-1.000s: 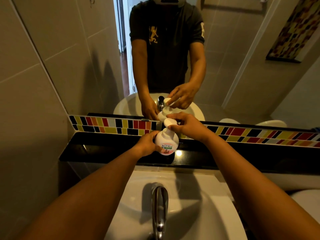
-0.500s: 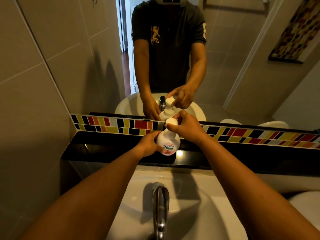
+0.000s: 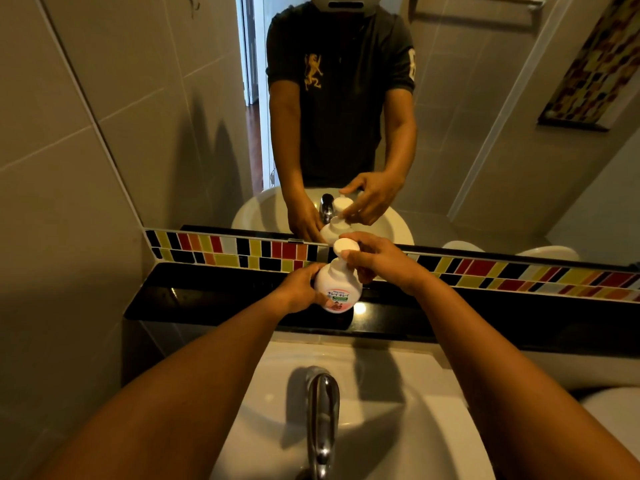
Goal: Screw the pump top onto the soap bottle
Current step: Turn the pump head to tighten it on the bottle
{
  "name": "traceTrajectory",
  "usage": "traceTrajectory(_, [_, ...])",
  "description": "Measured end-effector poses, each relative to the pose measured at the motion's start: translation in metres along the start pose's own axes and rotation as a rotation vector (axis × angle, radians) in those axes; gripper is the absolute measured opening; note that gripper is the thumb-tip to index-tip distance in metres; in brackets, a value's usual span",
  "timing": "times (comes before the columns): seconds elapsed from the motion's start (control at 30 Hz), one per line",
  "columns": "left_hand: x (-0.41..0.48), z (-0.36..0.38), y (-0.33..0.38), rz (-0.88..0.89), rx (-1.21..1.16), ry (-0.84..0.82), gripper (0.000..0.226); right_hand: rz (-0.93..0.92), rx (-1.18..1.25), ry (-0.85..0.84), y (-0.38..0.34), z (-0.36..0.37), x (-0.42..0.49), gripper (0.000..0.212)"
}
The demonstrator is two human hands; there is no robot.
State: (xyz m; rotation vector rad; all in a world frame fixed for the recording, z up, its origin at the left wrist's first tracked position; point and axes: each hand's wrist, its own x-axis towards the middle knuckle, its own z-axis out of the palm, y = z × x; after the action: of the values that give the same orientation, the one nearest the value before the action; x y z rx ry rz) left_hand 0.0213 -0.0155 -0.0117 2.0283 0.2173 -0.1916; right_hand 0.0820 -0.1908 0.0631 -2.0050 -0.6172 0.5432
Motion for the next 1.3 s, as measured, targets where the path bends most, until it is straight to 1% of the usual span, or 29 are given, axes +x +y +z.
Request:
traceTrajectory(0.07, [0.000, -0.001, 0.000, -0.003, 0.000, -0.011, 0.070, -0.006, 0.018, -0.049, 0.003, -0.004, -0.003, 0.053])
traceTrajectory(0.13, [0.000, -0.001, 0.001, -0.003, -0.003, -0.015, 0.070, -0.024, 0.028, -0.058, 0.004, -0.004, -0.004, 0.057])
traceTrajectory(0.37, [-0.001, -0.001, 0.000, 0.004, -0.008, -0.009, 0.071, -0.045, 0.035, -0.010, 0.007, 0.002, -0.001, 0.054])
traceTrajectory(0.67, [-0.001, -0.001, 0.001, 0.007, -0.014, -0.015, 0.070, -0.057, -0.017, -0.002, 0.006, 0.002, -0.002, 0.054])
traceTrajectory(0.8, [0.000, -0.001, 0.000, 0.011, -0.019, -0.011, 0.069, -0.060, -0.039, -0.016, 0.006, 0.001, -0.002, 0.054])
traceTrajectory(1.0, [0.001, -0.002, 0.000, 0.007, -0.001, -0.026, 0.068, -0.027, -0.143, -0.040, 0.001, -0.002, -0.001, 0.058])
traceTrajectory(1.3, [0.002, -0.001, -0.002, 0.007, -0.005, -0.019, 0.067, -0.002, -0.205, -0.081, -0.003, -0.006, -0.001, 0.061])
